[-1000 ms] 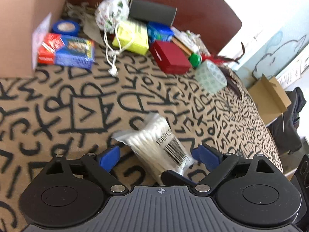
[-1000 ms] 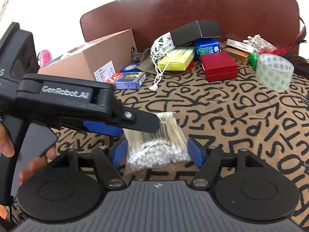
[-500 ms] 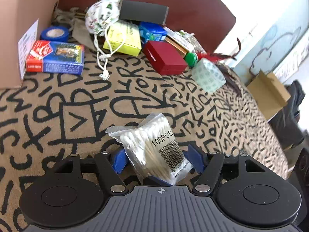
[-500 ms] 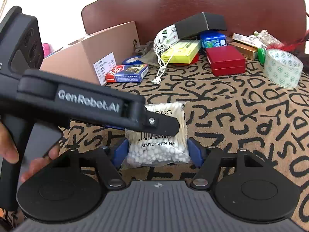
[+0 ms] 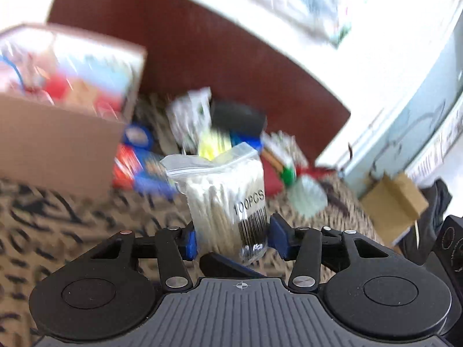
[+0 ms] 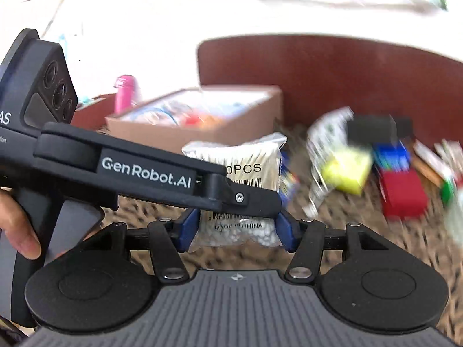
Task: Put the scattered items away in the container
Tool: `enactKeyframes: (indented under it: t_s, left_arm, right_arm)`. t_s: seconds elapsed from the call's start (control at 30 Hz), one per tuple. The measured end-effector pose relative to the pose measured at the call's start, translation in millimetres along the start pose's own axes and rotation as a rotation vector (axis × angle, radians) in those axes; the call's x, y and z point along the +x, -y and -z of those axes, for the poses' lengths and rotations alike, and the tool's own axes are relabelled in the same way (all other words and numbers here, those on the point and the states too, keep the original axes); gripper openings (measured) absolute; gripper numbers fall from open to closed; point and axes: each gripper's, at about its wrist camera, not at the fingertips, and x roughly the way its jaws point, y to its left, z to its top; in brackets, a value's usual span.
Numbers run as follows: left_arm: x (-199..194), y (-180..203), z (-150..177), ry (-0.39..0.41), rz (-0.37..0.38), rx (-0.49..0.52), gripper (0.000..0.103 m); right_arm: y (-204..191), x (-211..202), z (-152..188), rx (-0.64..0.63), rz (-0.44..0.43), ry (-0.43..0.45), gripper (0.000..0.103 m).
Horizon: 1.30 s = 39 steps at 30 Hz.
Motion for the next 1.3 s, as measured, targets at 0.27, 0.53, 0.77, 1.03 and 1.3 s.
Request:
enactKeyframes:
  t_s: [0.27,0.53,0.77,1.03,1.3]
  left_arm:
    - [-57.0,-31.8,-68.3,0.171,-0.053,0.029,0.063]
    - [-45.5,-86.9,-171.5,0.211,0.003,-0.019,0.075]
    - [0.1,-147.5,-207.1,0.174,-0.027,-0.07,0.074]
    - [27.4,-201.6,-207.3,0.102,-0.134,-0.145,0.102]
    - [-4.9,-210.4,-197.0,0.195,-0.182,-0.16,0.103]
  right_arm:
    - [-29.7,39.0,-74.2,-0.078,-0.101,0.089,0.062]
    - [-45.4,106.3,-151.8,-0.147,-0.09,0.149,0.062]
    - [-34.1,177.8,-174.4,-0.126,-0.09,0.082,0.062]
    - [-14.2,230.7,-164.6,-0.051,-0.074,0.005,0.083]
    - [-0.7,213.6,-150.2,-0.039,-0.053,-0.004,0.092]
